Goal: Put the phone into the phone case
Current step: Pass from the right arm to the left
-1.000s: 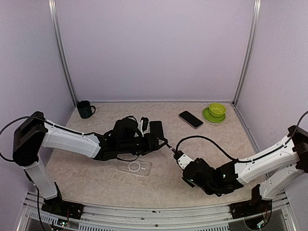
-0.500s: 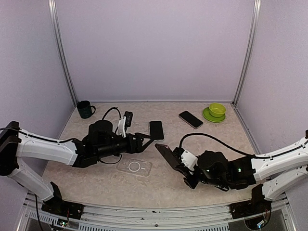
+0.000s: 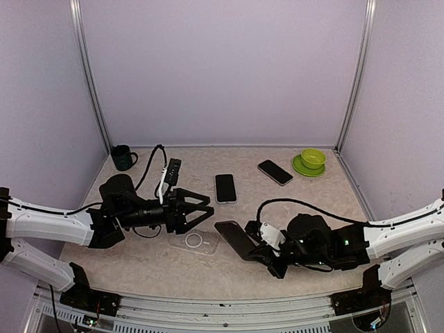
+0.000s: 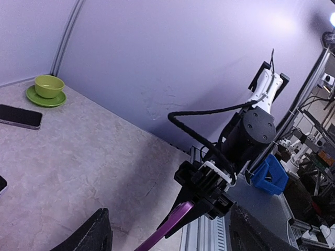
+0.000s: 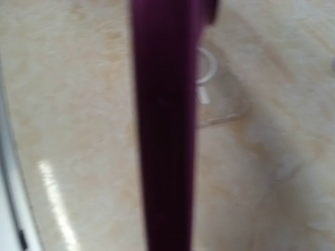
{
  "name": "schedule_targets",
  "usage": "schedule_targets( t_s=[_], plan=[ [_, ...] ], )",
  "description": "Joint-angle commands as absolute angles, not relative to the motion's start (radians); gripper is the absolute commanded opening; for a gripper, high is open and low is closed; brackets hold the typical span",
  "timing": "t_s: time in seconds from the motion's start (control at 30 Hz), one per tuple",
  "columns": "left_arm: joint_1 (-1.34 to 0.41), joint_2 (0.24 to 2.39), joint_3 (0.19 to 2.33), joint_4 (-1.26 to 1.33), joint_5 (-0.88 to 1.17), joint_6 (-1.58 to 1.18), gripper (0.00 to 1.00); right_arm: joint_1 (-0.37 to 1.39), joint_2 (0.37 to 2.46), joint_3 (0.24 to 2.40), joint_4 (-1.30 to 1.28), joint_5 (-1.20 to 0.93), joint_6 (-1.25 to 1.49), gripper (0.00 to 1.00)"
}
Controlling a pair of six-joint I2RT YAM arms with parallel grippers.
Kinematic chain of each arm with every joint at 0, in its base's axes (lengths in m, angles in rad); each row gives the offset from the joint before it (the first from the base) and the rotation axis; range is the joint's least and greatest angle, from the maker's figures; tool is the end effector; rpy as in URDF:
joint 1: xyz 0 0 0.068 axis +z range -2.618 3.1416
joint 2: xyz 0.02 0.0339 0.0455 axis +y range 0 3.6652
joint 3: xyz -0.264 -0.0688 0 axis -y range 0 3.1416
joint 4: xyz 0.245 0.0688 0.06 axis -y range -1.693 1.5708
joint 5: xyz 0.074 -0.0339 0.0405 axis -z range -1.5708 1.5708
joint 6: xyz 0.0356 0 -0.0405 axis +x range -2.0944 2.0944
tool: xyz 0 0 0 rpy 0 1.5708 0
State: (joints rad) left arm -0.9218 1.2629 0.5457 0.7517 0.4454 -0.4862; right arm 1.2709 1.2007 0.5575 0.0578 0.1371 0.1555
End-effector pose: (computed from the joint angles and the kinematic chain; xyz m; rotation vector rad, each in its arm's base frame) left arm 0.1510 -0.2245 0.2529 0.7505 1.5614 -1.4212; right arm 0.0778 0.2351 0.2003 -1.1092 1.9333 0.6667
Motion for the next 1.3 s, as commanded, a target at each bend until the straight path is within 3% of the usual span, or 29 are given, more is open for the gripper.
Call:
schedule_targets(
  t_s=[0.0, 0.53, 1.27],
  plan=[
    [-0.922, 1.234, 0.534, 0.745, 0.582, -0.405, 0.75, 1.258, 1.21, 0.577, 0.098, 0.006, 0.142, 0.0],
    [-0.979, 1.284, 0.588, 0.591, 0.621, -0.298, 0.71, 1.249, 1.233, 0.602, 0.105, -0.207, 0.13, 0.0],
    [-1.063, 1.417, 0.708, 0.429, 0.715, -0.215, 0.5, 1.248, 1.243, 0.624, 0.095, -0.233, 0.105, 0.0]
  ],
)
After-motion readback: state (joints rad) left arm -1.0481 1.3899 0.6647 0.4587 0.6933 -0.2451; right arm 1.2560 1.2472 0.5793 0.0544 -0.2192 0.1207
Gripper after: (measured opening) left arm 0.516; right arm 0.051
